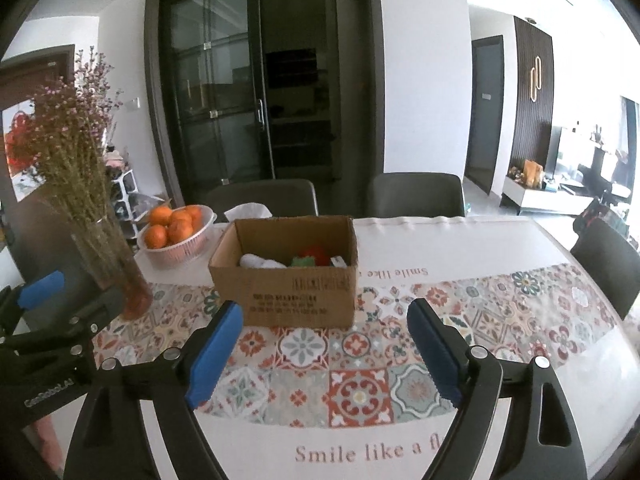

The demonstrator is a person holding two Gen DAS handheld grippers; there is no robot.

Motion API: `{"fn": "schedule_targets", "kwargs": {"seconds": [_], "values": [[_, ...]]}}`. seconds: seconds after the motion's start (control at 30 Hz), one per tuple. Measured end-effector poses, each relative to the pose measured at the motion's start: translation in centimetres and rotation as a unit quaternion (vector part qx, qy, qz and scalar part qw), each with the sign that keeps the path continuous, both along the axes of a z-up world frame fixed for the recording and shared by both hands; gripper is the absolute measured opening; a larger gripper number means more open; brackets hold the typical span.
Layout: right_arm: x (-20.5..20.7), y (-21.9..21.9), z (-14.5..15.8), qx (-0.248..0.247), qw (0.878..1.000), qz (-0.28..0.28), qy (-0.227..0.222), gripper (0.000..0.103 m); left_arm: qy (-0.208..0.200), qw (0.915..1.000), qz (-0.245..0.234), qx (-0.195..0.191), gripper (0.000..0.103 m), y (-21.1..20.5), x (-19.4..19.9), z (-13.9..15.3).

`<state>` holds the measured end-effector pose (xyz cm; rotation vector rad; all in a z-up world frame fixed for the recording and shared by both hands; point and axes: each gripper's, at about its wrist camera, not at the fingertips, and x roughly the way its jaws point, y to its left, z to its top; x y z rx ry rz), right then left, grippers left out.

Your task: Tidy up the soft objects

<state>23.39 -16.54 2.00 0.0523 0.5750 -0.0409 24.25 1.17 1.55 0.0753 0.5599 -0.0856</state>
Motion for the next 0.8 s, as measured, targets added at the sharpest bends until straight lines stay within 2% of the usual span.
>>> {"fn": "schedule_targets", "kwargs": {"seconds": [0.23, 0.53, 0.8], "values": [[-4.6, -1.3, 0.5, -0.002, 1.000, 0.001, -0.004, 0.086, -0.006, 0.9999, 0.005, -0.007, 0.103, -1.0, -4.3, 0.1], [-9.8, -2.3, 0.9, -0.004, 1.000, -0.007, -0.011, 0.089, -0.025, 0.9996, 0.009, 0.009, 0.103, -2.2, -10.1, 0.8], [-13.4, -3.0, 0.9, 0.000, 1.000, -0.012, -0.014, 0.090, -0.035, 0.9993, 0.004, 0.014, 0.103, -2.5, -13.8, 1.0]]}}
